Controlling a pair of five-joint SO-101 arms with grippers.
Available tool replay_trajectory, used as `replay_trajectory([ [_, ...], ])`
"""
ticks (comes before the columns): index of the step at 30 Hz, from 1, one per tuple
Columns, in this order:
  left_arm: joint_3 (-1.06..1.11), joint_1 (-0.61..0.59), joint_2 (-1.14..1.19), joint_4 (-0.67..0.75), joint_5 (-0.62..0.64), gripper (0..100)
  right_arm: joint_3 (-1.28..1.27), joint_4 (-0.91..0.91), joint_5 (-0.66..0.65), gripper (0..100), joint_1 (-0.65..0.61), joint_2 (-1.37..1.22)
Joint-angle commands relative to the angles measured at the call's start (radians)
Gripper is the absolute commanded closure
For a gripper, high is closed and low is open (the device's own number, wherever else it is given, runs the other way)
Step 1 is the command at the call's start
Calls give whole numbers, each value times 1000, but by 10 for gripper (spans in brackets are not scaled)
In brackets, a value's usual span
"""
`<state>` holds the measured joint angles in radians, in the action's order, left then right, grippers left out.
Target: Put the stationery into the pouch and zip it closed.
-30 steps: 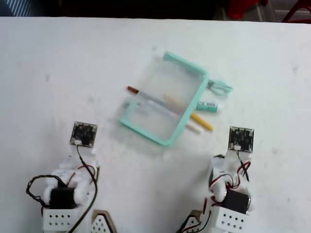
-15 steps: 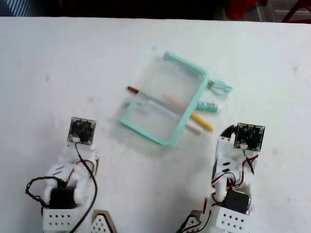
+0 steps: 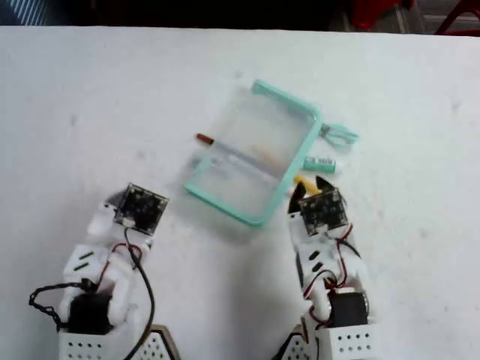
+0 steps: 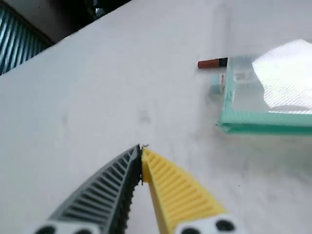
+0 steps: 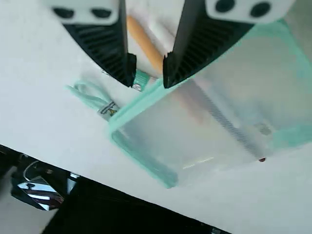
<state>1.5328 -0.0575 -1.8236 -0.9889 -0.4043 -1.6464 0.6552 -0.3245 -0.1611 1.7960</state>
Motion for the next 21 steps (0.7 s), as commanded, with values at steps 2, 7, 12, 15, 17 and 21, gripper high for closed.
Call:
replay_trajectory([
  [2,12,22,-1,71,97,976,-41,-13,-21,925,-18,4],
  [7,84,25,-1,152,78,976,-44,-15,-21,972,-19,2],
  [12,109,113,-1,110,83,976,-44,-10,-15,981,-19,2],
  [15,107,136,-1,98,83,976,-44,41,-21,978,-24,4],
  [17,109,134,-1,103,83,976,-44,42,-21,978,-22,4],
  [21,110,130,-1,103,87,976,-44,42,-21,977,-19,4],
])
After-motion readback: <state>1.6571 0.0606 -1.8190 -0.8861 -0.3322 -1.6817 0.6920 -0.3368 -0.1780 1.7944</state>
